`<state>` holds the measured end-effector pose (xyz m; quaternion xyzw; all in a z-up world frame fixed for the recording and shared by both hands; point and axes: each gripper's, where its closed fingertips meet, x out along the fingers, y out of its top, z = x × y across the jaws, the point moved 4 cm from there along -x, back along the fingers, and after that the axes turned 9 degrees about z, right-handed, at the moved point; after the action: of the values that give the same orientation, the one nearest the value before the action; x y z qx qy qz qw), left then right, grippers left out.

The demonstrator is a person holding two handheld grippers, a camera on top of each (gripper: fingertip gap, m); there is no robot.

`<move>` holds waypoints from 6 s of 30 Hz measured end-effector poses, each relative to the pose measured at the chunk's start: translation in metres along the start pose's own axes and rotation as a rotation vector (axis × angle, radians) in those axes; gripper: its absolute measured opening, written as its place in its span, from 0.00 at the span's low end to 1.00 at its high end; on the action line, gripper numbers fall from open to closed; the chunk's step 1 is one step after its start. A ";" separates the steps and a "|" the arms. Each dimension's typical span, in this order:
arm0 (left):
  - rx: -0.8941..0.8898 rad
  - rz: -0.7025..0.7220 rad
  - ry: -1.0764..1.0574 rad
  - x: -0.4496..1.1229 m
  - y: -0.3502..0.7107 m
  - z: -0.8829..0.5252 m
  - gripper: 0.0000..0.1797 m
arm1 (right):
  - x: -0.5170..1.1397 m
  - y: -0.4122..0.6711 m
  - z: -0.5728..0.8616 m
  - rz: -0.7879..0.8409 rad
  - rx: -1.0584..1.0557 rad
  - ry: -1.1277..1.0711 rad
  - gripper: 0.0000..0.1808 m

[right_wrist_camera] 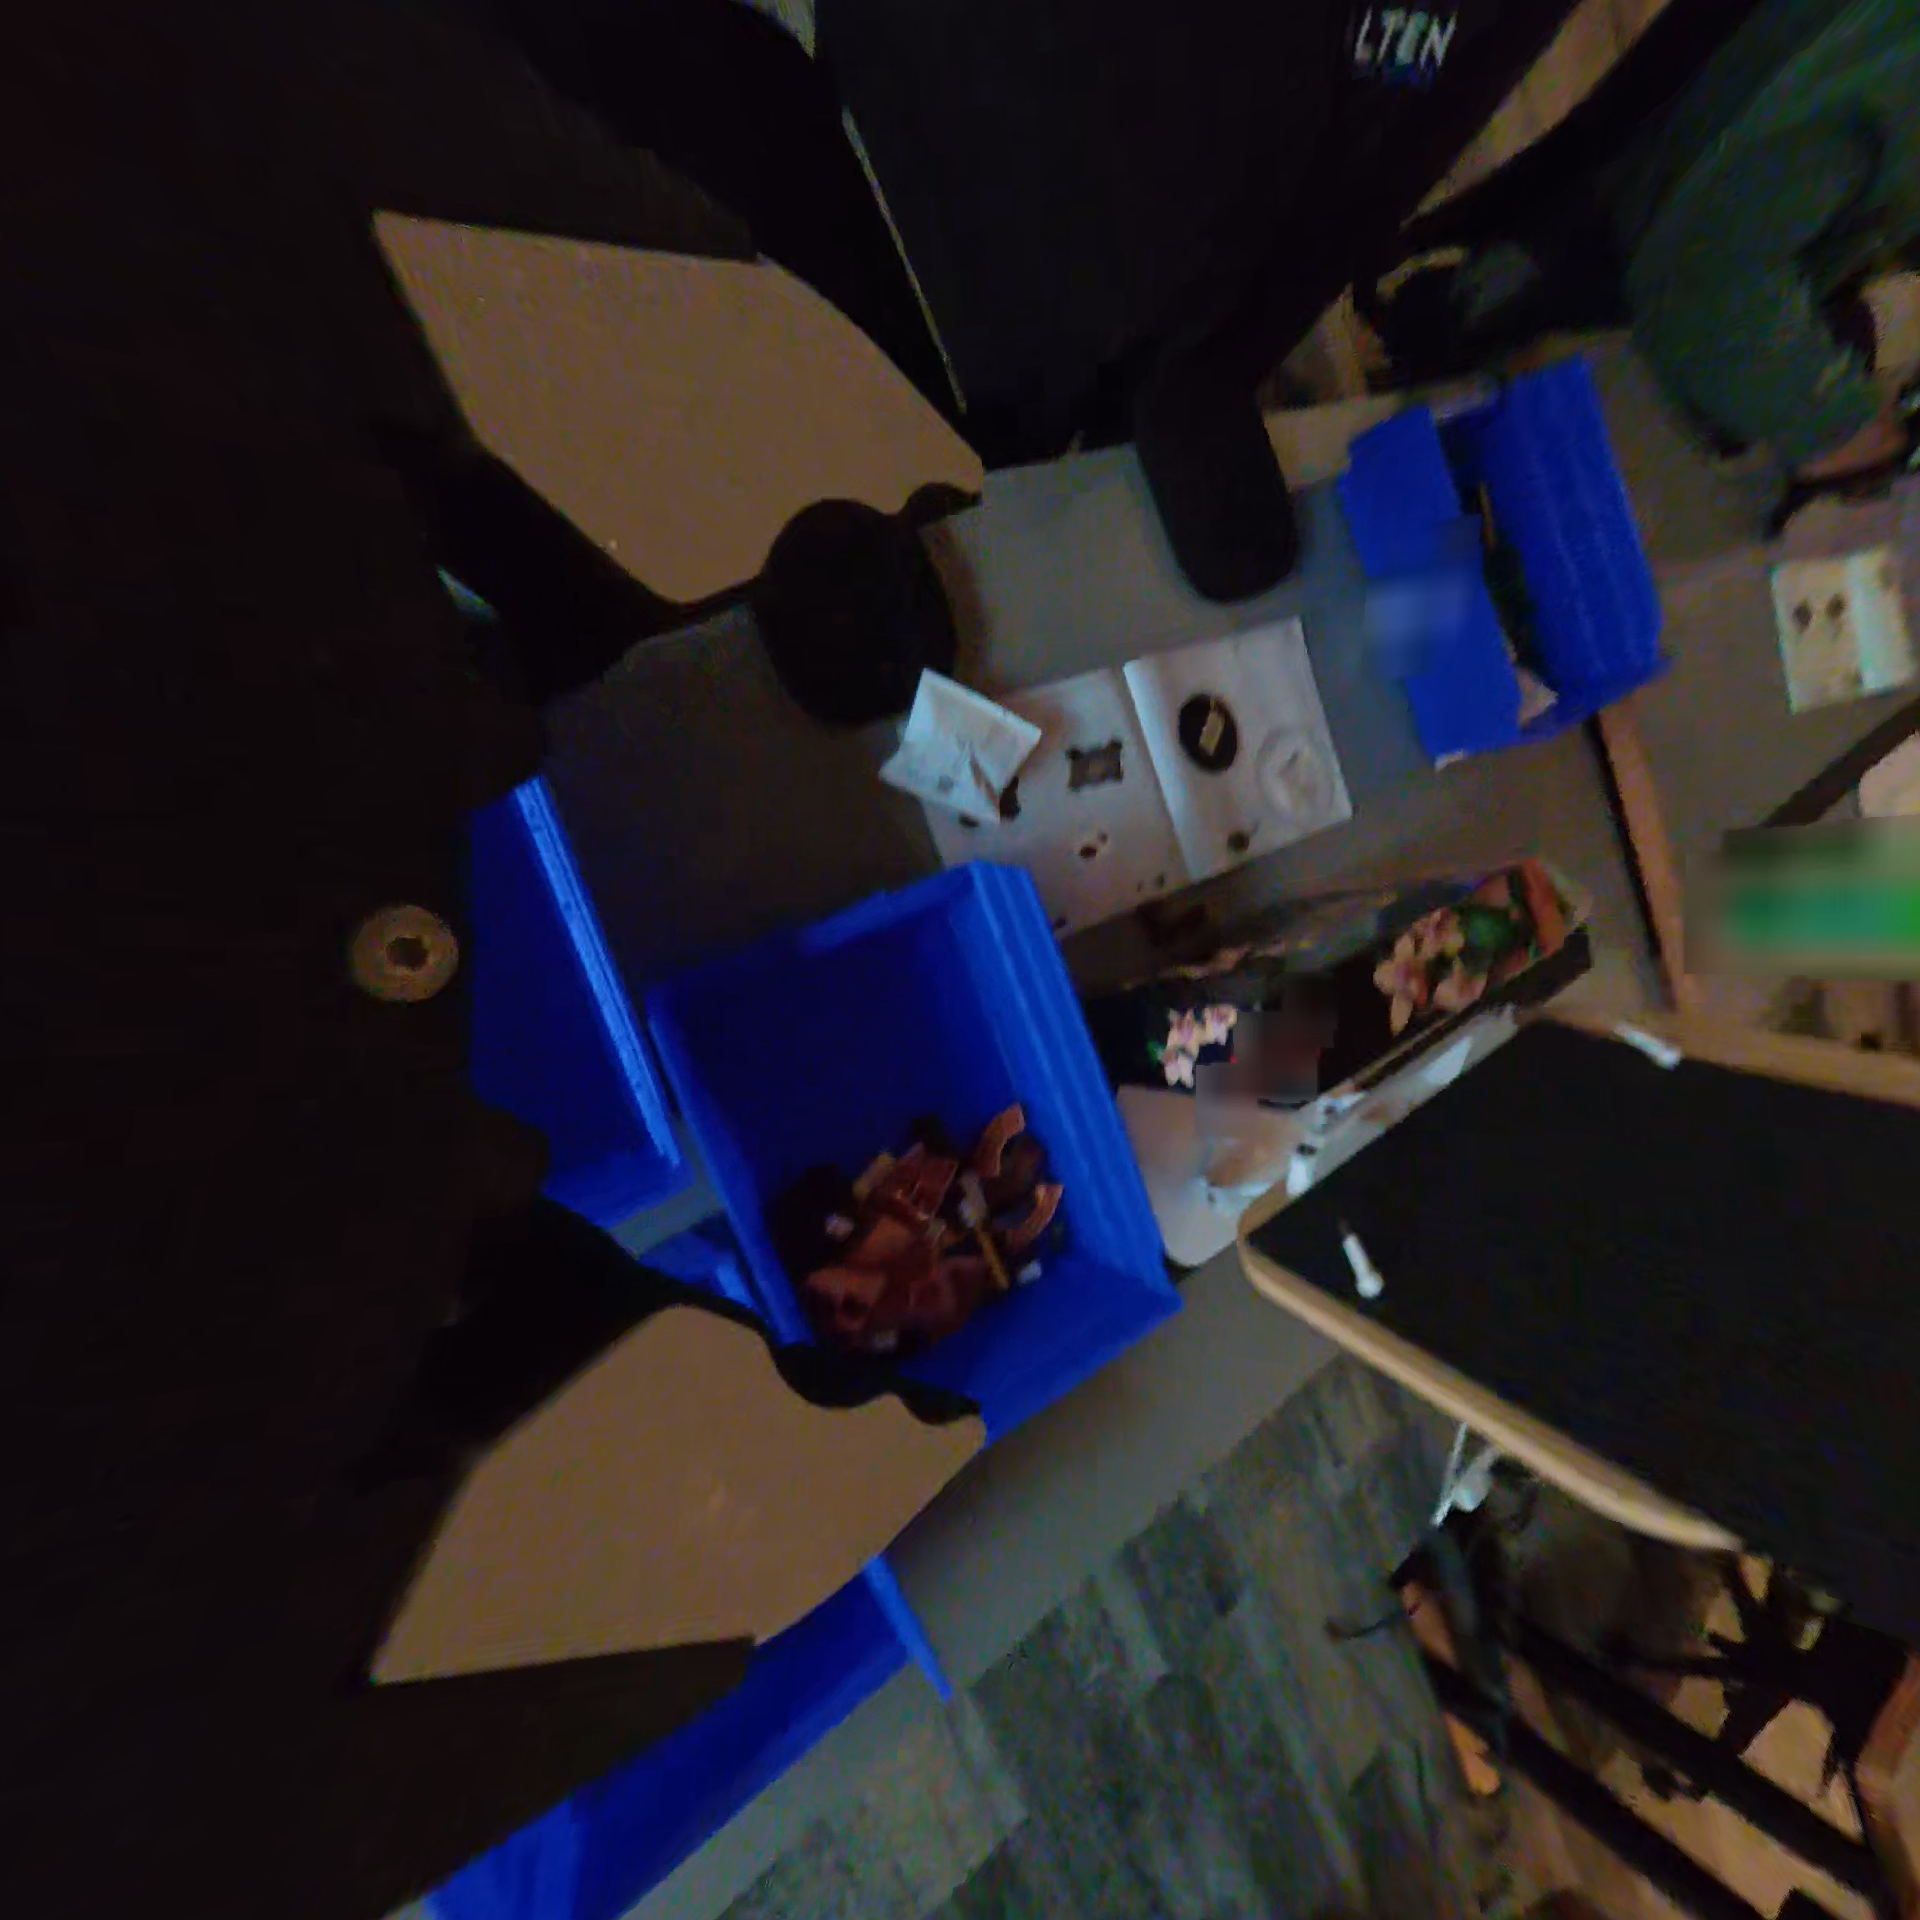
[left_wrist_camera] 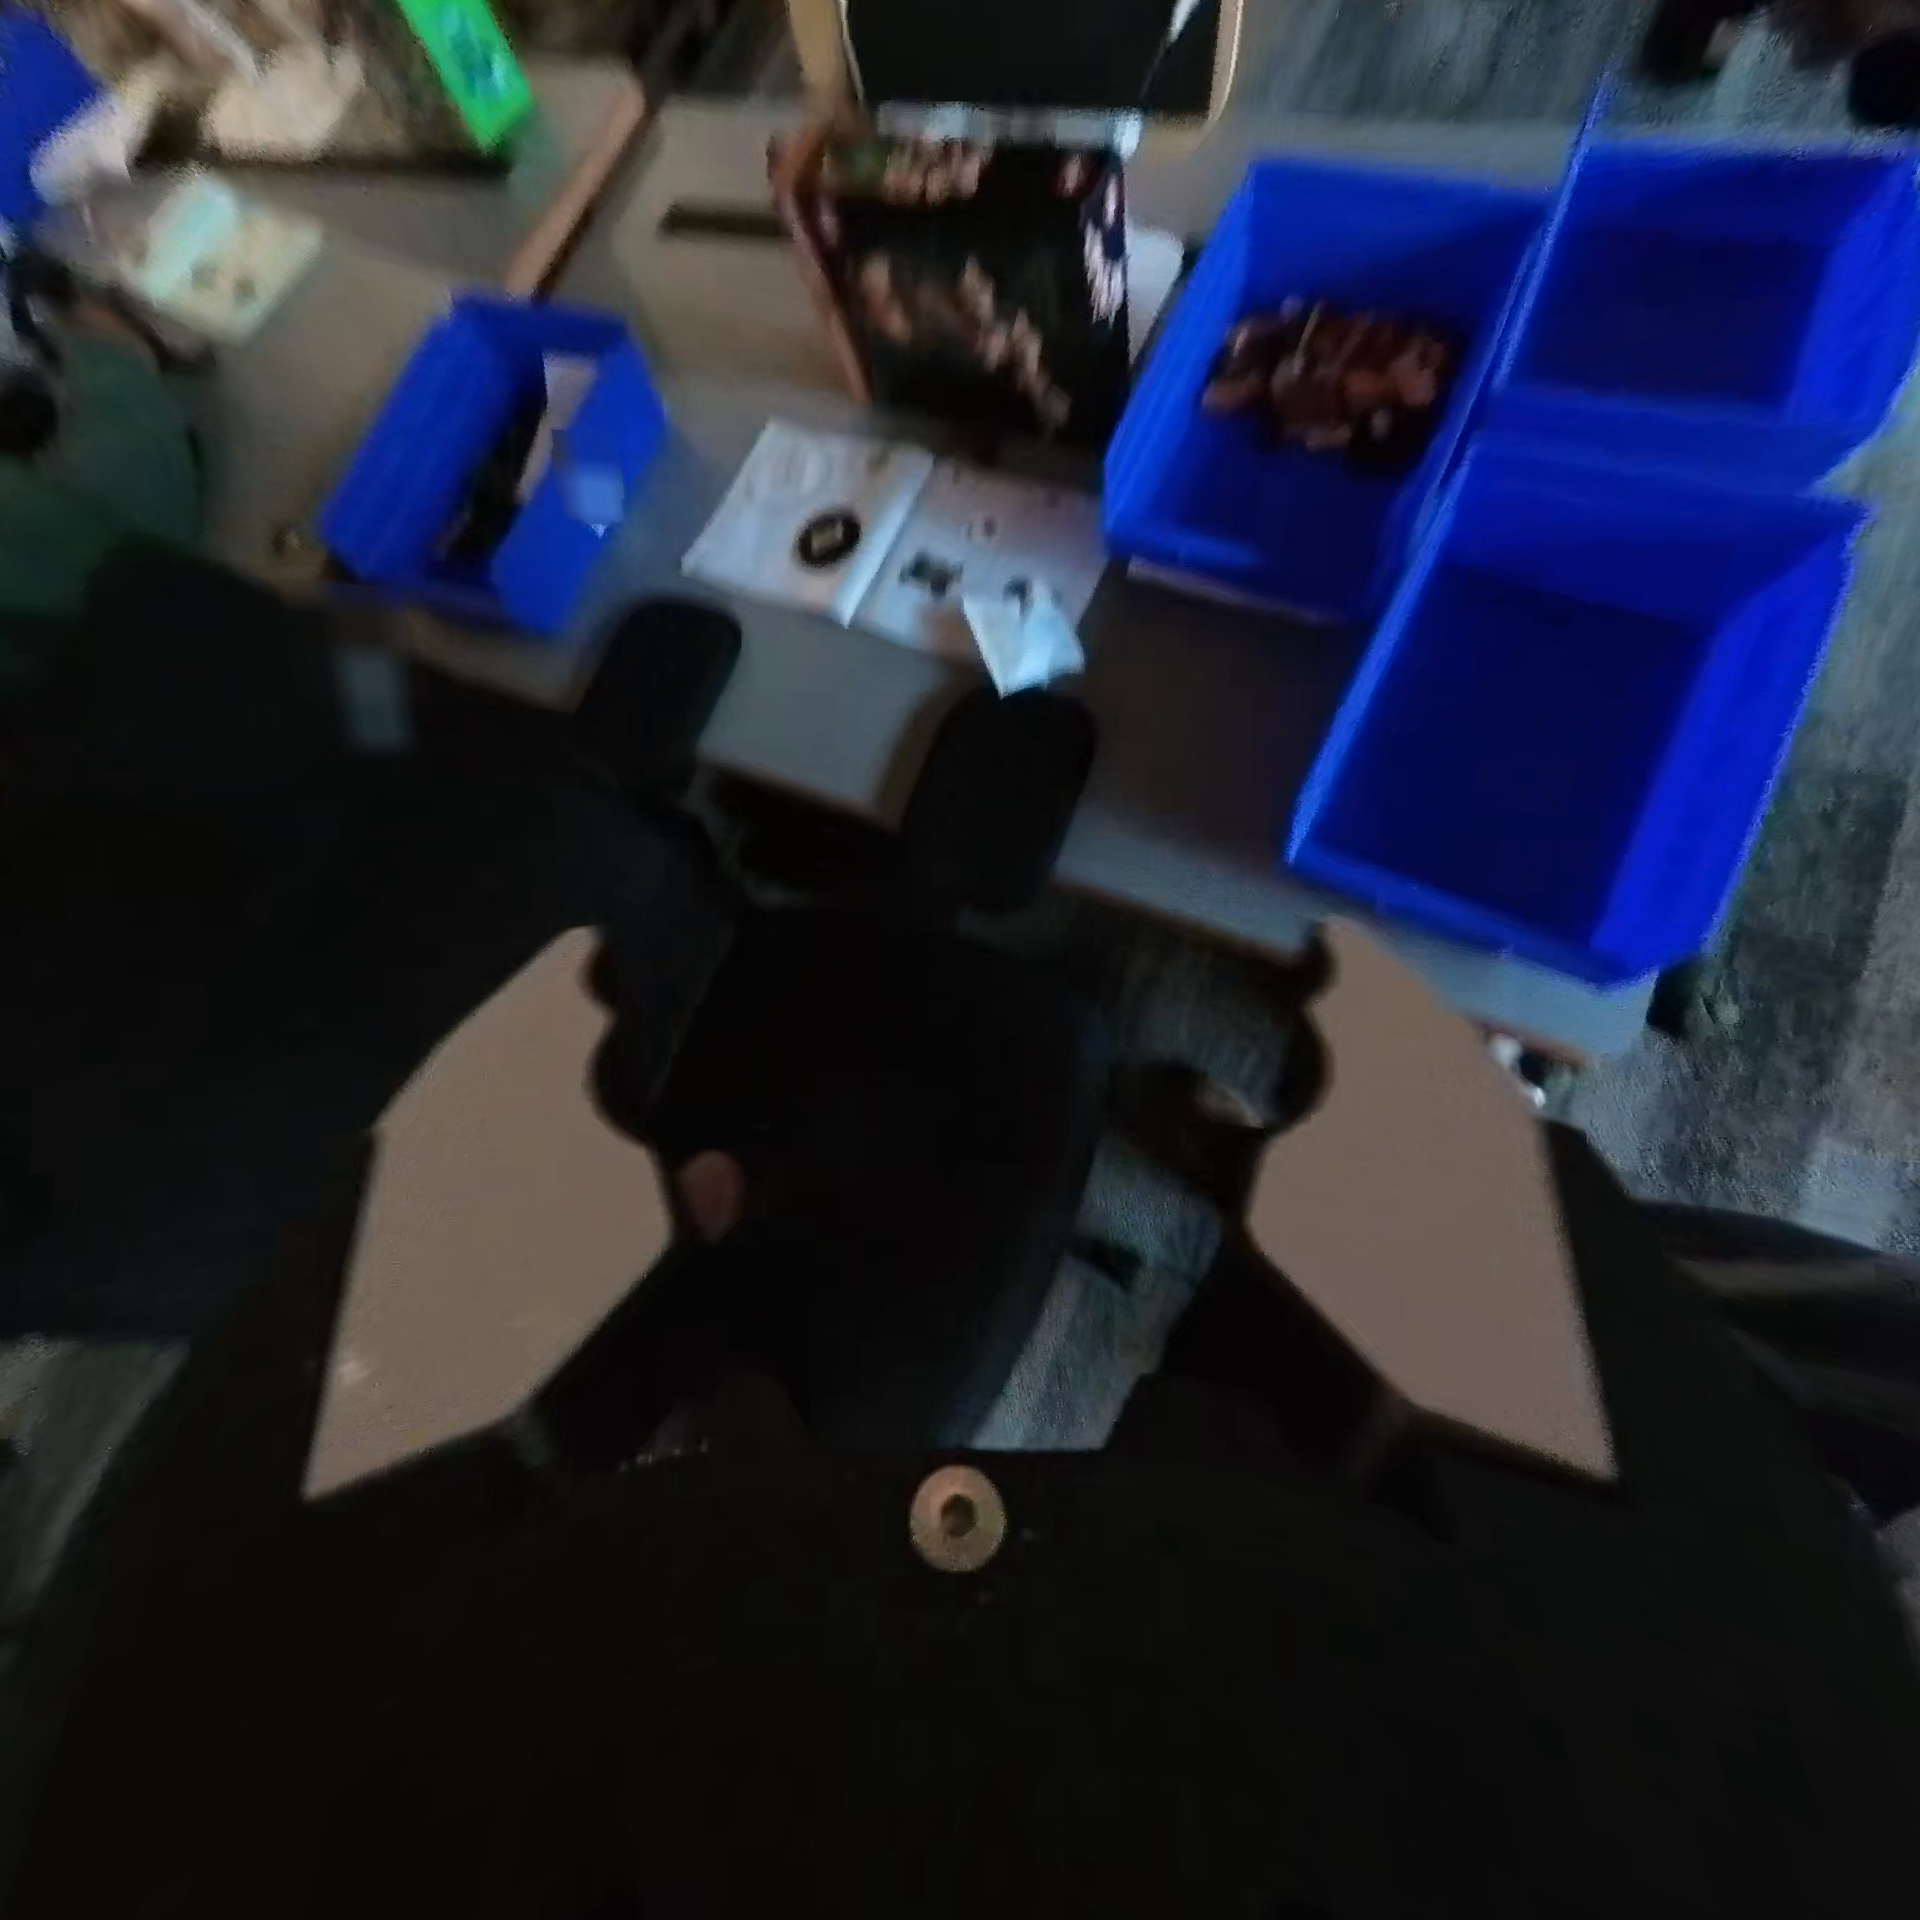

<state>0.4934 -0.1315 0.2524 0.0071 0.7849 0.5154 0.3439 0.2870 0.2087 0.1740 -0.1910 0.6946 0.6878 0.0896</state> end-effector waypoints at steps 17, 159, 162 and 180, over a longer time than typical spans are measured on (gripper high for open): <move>0.196 0.178 -0.292 0.043 0.050 0.043 0.81 | -0.144 -0.013 0.034 0.071 -0.034 -0.317 0.81; 1.345 0.916 -3.799 -3.780 -2.662 -0.921 0.63 | -2.676 -1.139 -4.343 -0.412 1.009 -3.620 0.73; 1.352 0.856 -3.733 -3.893 -2.712 -0.878 0.62 | -2.793 -1.191 -4.392 -0.335 1.015 -3.590 0.72; 1.381 0.866 -2.891 -4.459 -2.959 -0.291 0.65 | -3.677 -1.598 -4.380 -0.143 0.788 -3.019 0.73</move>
<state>4.7542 -3.3823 0.2859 -0.7930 0.1559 0.2877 -0.5138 4.8629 -3.5737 0.2909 0.6538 0.0847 0.0116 0.7518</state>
